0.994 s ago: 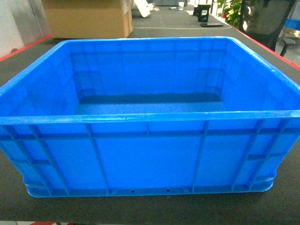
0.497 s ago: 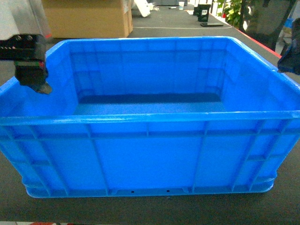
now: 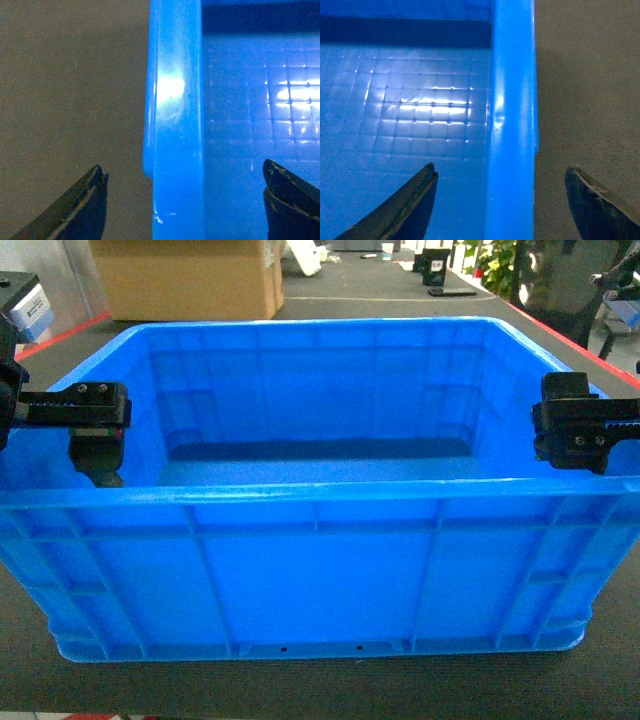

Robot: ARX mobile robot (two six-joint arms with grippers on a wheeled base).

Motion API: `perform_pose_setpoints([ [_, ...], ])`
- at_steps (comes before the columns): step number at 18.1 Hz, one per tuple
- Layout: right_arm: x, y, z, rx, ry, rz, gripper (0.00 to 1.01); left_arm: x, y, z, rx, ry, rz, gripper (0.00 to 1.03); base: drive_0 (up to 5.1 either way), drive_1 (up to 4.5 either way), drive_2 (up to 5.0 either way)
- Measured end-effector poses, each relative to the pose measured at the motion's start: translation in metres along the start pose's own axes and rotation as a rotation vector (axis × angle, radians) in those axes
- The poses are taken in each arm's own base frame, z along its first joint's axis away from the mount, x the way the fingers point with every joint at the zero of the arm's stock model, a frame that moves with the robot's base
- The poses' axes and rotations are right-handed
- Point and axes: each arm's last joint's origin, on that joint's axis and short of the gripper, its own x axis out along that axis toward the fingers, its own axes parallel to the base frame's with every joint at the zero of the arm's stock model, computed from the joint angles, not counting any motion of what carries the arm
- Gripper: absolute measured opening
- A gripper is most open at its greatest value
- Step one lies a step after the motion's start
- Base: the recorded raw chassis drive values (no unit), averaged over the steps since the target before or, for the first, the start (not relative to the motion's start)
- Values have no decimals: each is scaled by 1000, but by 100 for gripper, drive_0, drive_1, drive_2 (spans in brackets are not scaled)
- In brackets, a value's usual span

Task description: Place box next to blue box on left shelf

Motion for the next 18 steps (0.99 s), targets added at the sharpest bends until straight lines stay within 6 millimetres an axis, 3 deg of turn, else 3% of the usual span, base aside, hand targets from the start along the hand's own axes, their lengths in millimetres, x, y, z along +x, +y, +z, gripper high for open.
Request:
perform_pose_setpoints([
  [8,-3,2,3,-4,-13,-4,11,-4,-1,0,-39,63,4,19,0,0,0],
  [10,-5,1,0,8,-17,-4,10,-7,1,0,-58,42,-19,10,0,0,0],
  [13,-20,-3,-10,47,-95,-38,10,-30,-8,-9,-12,-132,-16,8,0,0,0],
  [15,-45,-5,-9,70,-204,-53,10,-57,-8,-11,-17,-281,-29,8,0,0,0],
  [16,-70,-5,-5,78,-304,-52,10,-82,-6,-11,-38,-388,-31,8,0,0,0],
  [18,-103,-6,-11,81,-401,-57,10,-113,0,-20,-56,-485,-29,8,0,0,0],
])
